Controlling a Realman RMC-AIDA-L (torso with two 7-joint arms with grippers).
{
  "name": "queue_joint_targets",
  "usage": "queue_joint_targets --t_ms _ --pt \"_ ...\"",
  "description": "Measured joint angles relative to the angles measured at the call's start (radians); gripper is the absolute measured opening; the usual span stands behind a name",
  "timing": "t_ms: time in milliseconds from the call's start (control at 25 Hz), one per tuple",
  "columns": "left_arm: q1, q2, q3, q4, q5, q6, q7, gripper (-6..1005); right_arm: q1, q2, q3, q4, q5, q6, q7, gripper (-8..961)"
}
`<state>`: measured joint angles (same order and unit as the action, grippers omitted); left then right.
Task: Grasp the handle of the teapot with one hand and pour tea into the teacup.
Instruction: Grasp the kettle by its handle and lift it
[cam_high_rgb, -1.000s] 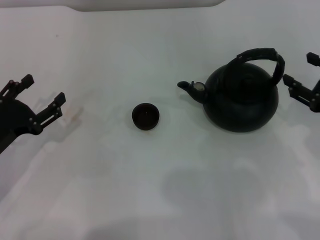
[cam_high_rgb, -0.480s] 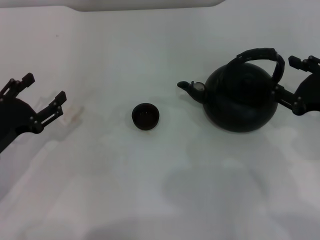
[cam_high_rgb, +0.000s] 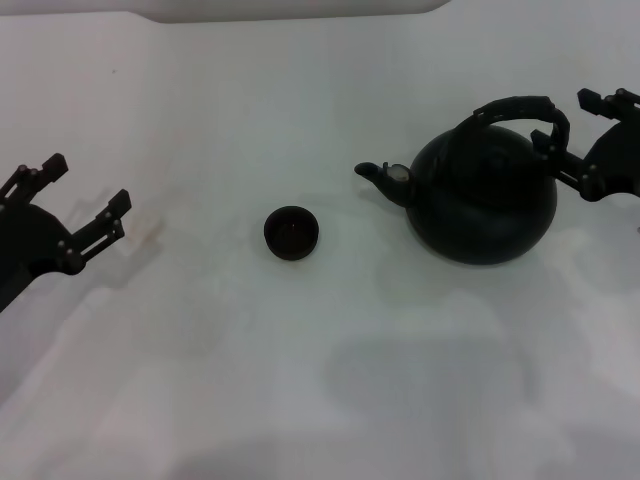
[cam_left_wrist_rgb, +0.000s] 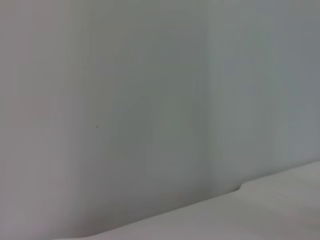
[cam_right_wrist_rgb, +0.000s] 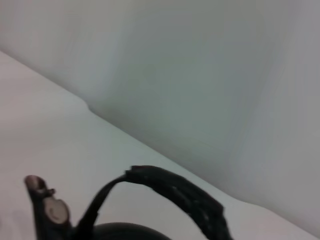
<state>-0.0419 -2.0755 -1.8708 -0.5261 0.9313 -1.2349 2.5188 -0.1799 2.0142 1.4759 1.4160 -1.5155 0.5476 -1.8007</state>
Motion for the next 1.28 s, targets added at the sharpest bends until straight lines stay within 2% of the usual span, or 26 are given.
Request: queue_joint_targets --t_ms 960,1280 --pt "-0.009 0.002 -0.002 0.000 -0.002 0.006 0.000 861 -0.001 0.002 -0.009 -0.034 -0.001 -0.036 -0.026 585" --pt "-0.009 0.002 -0.002 0.000 -0.002 0.009 0.000 862 0.010 0.000 -0.012 -0.035 0.000 -0.025 -0.052 364"
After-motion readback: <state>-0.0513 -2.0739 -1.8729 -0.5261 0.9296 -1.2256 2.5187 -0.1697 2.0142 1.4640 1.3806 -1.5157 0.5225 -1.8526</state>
